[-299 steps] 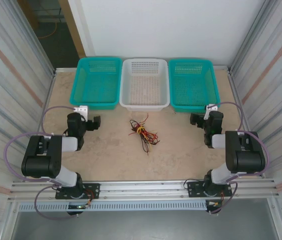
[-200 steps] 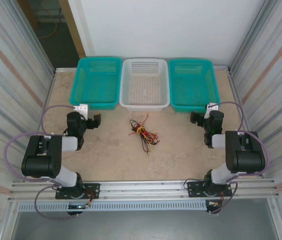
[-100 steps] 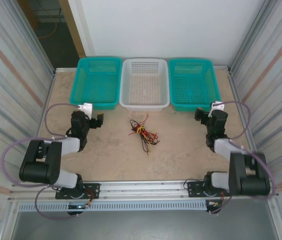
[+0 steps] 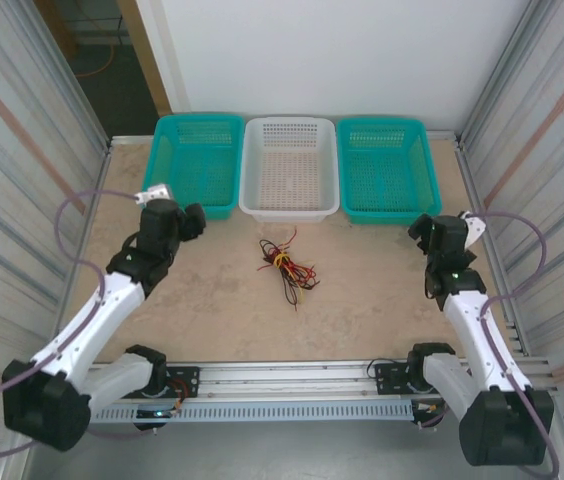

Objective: Untangle the cables

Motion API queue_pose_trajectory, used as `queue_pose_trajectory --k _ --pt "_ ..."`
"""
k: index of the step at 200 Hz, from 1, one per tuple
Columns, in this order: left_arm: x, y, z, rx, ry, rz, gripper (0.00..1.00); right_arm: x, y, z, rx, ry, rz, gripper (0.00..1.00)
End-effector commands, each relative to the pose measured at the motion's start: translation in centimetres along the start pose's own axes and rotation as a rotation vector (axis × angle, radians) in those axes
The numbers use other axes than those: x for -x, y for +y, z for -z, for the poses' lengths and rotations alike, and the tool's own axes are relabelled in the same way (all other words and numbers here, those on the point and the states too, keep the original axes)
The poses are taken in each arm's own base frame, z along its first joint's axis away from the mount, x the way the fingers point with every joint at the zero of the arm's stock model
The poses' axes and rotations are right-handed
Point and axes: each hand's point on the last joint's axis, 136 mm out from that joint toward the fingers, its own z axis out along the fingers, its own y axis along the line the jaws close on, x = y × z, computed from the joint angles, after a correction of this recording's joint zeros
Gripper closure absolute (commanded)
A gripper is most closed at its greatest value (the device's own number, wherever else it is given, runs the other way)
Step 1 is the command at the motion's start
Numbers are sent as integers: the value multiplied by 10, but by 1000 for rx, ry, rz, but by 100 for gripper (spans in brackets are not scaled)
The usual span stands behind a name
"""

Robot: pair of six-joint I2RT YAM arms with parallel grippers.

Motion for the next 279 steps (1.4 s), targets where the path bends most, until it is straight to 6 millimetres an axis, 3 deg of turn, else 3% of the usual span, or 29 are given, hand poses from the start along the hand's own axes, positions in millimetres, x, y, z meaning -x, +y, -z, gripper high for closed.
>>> queue_pose_trajectory --k 1,34,54,71,105,147,193,231,268,279 --pt "-86 -49 5 -150 261 142 17 -41 16 13 -12 175 130 0" --pt "-130 -147 6 -304 389 13 13 -71 64 50 109 170 366 2" --pt "-145 -174 -7 -273 421 -63 17 -78 87 70 195 178 408 3" --pt "-156 -171 -22 -189 449 -57 23 -74 100 83 236 161 435 4" --pt "-174 -171 -39 -141 477 -36 31 -76 116 84 263 174 482 5" --pt "-189 -152 -52 -55 469 15 42 -79 125 88 310 195 466 5" --pt "-190 -152 -68 -108 438 86 67 -68 111 85 204 158 438 2" --pt "-189 -141 -70 -109 422 114 77 -64 124 97 247 -19 525 1" --pt "-187 -146 -70 -196 413 138 100 -76 140 108 388 91 538 3" --pt "-182 -154 -67 -251 400 142 100 -79 147 111 440 148 534 4"
